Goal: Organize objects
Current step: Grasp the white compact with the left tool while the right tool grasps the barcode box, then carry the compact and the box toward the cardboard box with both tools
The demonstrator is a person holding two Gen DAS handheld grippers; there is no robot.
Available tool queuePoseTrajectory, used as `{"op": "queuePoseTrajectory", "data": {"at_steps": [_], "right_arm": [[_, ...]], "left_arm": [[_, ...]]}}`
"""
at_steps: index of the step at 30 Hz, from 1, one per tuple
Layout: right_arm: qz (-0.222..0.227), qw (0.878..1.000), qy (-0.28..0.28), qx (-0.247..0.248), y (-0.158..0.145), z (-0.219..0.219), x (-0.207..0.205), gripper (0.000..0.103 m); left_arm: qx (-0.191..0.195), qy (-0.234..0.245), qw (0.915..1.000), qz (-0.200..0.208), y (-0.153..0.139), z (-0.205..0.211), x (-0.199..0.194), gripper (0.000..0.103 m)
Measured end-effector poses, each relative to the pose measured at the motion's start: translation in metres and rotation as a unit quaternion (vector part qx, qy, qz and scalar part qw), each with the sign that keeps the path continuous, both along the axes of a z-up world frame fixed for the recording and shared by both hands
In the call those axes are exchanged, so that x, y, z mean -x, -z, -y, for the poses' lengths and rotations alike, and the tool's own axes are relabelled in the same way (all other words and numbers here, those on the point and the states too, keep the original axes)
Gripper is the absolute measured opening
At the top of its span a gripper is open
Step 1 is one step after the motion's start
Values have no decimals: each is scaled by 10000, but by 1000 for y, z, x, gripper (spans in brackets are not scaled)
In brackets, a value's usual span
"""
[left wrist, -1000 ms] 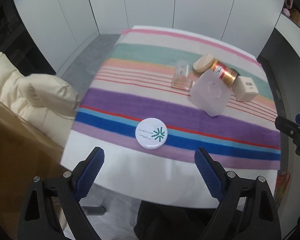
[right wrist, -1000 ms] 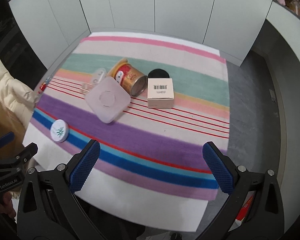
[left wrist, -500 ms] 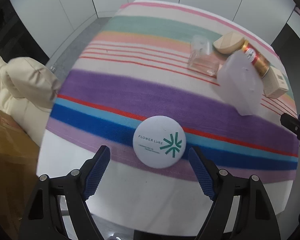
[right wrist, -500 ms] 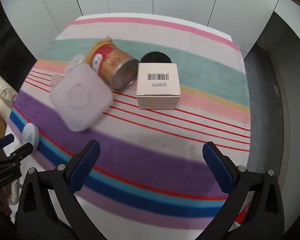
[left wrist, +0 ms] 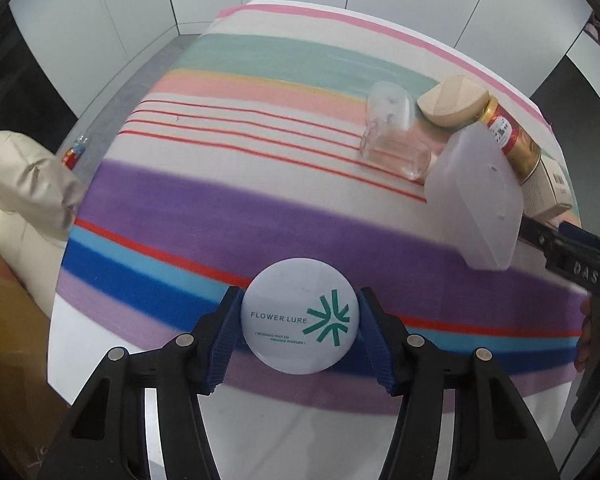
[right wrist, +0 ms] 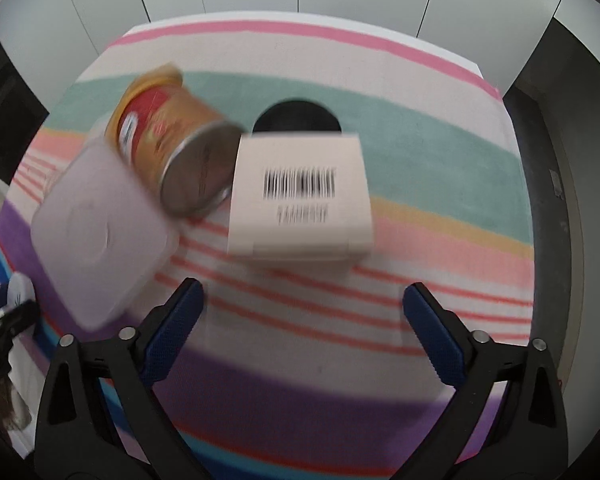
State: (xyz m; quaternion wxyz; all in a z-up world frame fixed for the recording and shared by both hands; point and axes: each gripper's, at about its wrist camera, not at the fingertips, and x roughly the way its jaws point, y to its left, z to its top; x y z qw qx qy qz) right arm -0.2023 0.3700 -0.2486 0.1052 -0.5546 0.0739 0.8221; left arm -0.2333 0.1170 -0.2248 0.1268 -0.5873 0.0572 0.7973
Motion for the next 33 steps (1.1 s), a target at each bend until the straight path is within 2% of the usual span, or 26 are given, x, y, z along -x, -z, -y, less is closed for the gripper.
{"op": "queuePoseTrajectory", "data": {"at_steps": [2,3,4,5,6,12,21,30,33], "right_arm": [[-71,10000,35,24,-3,-5,5,92],[-110,9999,42,53,-5,-7,7,82],[-139,9998,11,119,-8,-8,9,65],[-154,9998,-37,152,-10,-8,11,56],[-173,9997,-69,144,-13,-8,14,54],[-309,9991,-296,-35,-38,8,0,54],[-431,9986,-289,9,-96,34,-36,54],[-601,9978,-282,3,-165,57,-86,54],[-655,9975,-254,20,-180,67,-107,54]], "left_arm": [[-17,62,10000,11,-1,-6,2,58],[-23,63,10000,20,-2,-7,3,58],[-23,62,10000,35,-2,-8,5,58],[-27,61,10000,37,-3,-8,7,58],[-28,65,10000,17,-4,-6,8,58],[-80,85,9998,-169,-30,-17,-2,58],[-250,58,9986,-464,-94,-27,-27,58],[-379,-9,9957,-842,-156,-16,-73,58],[-427,4,9945,-953,-171,-12,-92,58]]}}
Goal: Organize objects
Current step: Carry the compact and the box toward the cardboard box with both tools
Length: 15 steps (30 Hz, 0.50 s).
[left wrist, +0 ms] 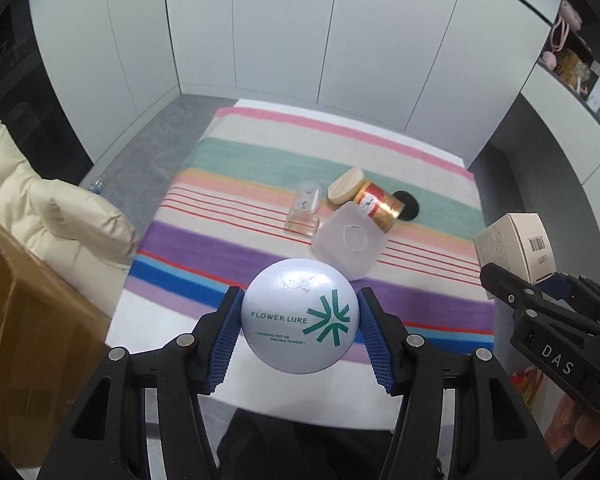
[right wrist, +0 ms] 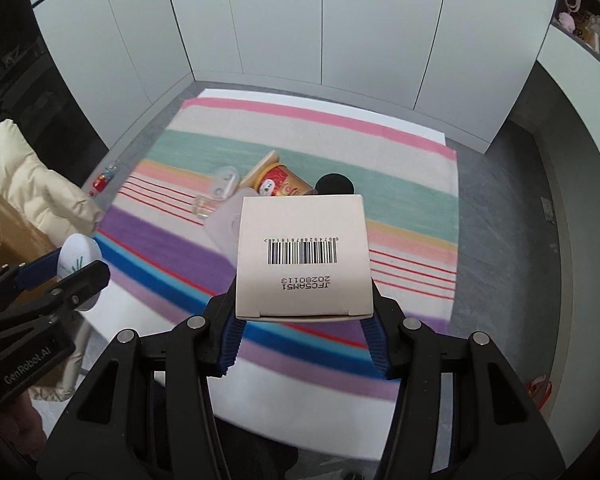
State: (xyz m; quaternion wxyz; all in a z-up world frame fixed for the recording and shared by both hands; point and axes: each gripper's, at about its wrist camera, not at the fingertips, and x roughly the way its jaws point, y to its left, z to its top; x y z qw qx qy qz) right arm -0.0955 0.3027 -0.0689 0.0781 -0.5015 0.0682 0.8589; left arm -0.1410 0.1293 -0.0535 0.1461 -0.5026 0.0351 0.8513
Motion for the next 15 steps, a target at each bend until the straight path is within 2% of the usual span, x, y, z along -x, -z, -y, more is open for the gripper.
{"op": "queuePoseTrajectory", "data": {"at_steps": [4,9,12,15], "right_arm": [[-101,9999,40,7,-16,11,-19,54],[-163,9998,-101,-18,-24,27,-31,54],[-176,9994,-277,-78,-24,41,-32,54],[-258,9989,-394,-48,-27,52,-31,54]], "left_arm": [[-95,31,9998,-187,-14,10,-23,58],[-348,-125,9991,-217,-17,28,-38,58],[-315,-83,9989,-323,-22,41,-43,58],[-122,-28,9984,-551,-27,56,-48,58]]}}
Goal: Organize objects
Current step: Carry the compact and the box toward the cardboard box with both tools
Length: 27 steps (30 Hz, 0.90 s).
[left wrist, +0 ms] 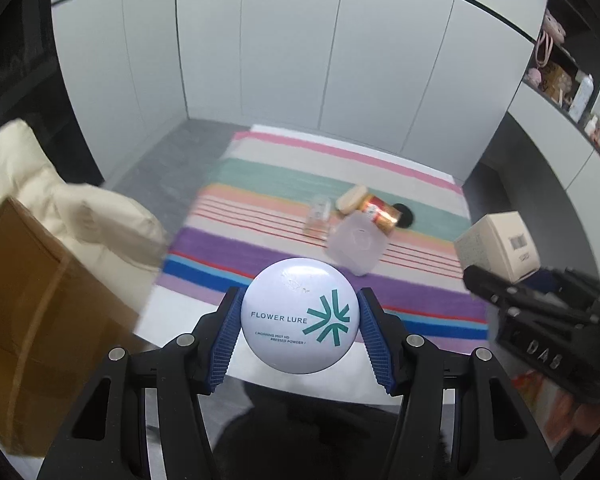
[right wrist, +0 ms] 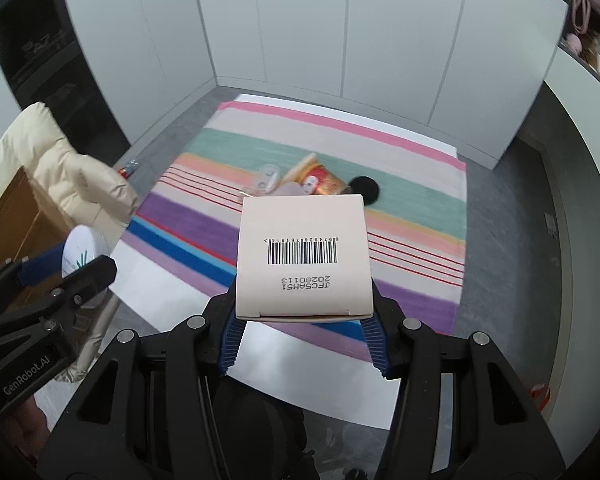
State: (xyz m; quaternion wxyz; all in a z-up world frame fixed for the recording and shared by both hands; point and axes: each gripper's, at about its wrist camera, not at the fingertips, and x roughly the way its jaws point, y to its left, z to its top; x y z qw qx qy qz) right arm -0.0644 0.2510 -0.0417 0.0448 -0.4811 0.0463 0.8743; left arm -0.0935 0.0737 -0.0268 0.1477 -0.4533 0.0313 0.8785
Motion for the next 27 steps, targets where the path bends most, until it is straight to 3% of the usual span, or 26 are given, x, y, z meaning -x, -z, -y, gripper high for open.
{"op": "queuePoseTrajectory", "data": {"at_steps": [5,9,27], "right_arm": [[-67,9996,-80,246,-4,12,11,54],[-53,9994,-279,175,-1,30,22,54],[-214,9917,-1260,116,-5,138,52,54]], "left_arm": [[-221,-226,9993,200,9,24,2,58],[-192,-347,9990,214,15,40,4,58],[-411,-1304,9906,35,14,146,10,58]]}}
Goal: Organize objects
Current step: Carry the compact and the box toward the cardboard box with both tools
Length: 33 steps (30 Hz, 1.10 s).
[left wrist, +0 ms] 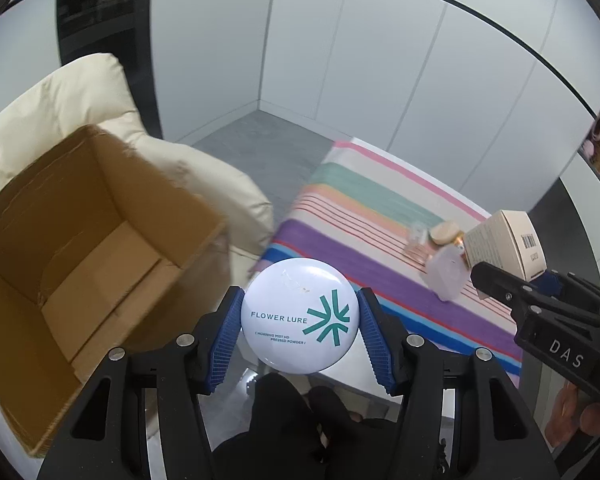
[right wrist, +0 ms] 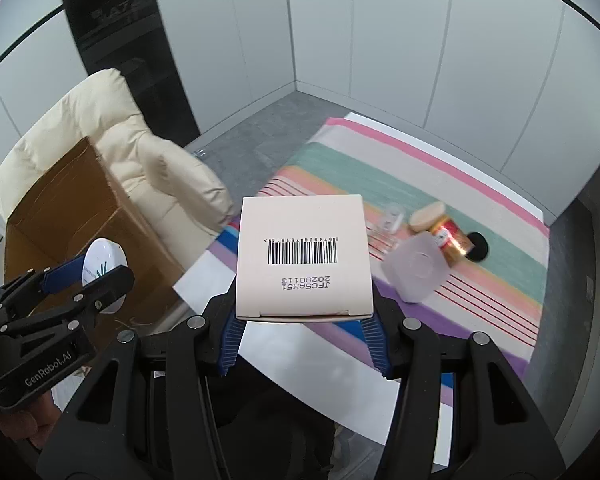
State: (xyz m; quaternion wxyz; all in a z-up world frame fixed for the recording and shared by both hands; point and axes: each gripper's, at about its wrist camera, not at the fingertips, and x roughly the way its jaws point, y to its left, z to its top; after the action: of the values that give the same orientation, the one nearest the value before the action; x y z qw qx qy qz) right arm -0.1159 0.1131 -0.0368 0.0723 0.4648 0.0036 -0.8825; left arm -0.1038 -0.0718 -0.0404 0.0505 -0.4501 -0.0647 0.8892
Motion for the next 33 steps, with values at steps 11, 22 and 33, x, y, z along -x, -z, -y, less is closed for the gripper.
{"op": "queuePoseTrajectory", "data": {"at_steps": [11,22,33], "right_arm": [[-7,9987,-507,-3,0,57,6,54],[-14,9950,-995,90,-1,115,8,54],[-21,9880,-1541,116,1,177,4,54]], "left_arm": [[-61,-419,9990,-132,-6,48,-10,58],[36,-926,9955,-171,-4,99,-28,58],[173,-1390,9901,-112,3,154,-45,59]]}}
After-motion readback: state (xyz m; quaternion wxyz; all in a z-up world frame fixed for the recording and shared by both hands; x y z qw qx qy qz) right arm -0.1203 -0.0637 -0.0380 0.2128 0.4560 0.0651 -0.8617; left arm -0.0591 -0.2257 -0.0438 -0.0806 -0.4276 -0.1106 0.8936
